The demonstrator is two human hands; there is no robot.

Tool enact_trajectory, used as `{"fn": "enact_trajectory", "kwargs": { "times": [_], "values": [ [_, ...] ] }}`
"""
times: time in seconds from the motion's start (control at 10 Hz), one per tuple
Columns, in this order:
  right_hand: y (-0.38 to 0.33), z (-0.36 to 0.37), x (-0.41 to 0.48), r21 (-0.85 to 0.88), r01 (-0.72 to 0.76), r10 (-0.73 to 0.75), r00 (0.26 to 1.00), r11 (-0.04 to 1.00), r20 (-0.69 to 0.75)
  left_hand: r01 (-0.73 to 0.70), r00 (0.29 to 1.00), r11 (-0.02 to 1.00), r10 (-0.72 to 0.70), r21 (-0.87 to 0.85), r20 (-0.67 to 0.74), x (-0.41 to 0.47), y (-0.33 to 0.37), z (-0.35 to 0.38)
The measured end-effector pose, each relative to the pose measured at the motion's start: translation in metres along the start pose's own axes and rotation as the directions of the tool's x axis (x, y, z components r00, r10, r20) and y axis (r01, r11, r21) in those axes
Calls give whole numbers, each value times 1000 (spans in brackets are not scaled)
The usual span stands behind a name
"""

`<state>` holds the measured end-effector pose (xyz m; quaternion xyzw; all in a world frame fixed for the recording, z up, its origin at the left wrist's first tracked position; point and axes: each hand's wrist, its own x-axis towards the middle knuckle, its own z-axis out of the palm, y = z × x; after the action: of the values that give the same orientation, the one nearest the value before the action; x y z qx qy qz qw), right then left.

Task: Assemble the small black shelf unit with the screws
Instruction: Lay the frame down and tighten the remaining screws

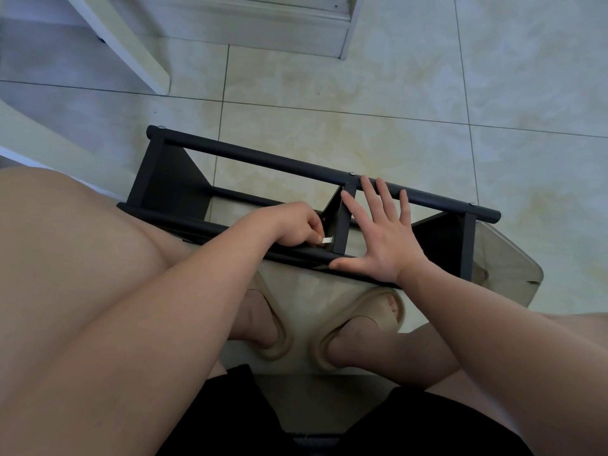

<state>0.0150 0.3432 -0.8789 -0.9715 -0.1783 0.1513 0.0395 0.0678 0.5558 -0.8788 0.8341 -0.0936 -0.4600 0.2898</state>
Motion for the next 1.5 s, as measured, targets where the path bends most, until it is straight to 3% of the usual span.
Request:
{"fn": "enact_trajectory", "kwargs": {
  "times": [0.2, 0.3, 0.4, 0.6, 0.8, 1.1, 1.3, 1.5],
  "values": [
    [0, 0, 0, 7, 4, -4, 1000, 1000, -1, 5, 998, 999, -3, 32, -69, -3, 3, -9],
    [1, 0, 0, 12, 8, -8, 1000, 1000, -4, 1, 999, 997, -5, -83, -49, 0, 6, -9],
    [1, 0, 0, 6, 8, -8, 1000, 1000, -2, 84, 996, 925, -80, -371, 26, 1, 8, -3],
    [1, 1, 0, 0, 11, -11, 1000, 1000, -5, 134, 988, 725, -150, -676, 34, 7, 15, 6],
    [1, 1, 0, 0, 11, -11, 1000, 1000, -10, 59, 977, 713, -185, -698, -106, 11, 16, 14],
    [1, 0, 0, 3, 12, -12, 1000, 1000, -8, 55, 983, 646, -169, -761, -72, 9, 16, 11],
    [1, 0, 0, -1, 13, -13, 1000, 1000, -1, 75, 982, 730, -173, -679, -77, 8, 13, 6],
    [1, 0, 0, 6, 14, -14, 1000, 1000, -10, 3, 975, 702, -160, -712, -155, 11, 18, 8]
  ]
}}
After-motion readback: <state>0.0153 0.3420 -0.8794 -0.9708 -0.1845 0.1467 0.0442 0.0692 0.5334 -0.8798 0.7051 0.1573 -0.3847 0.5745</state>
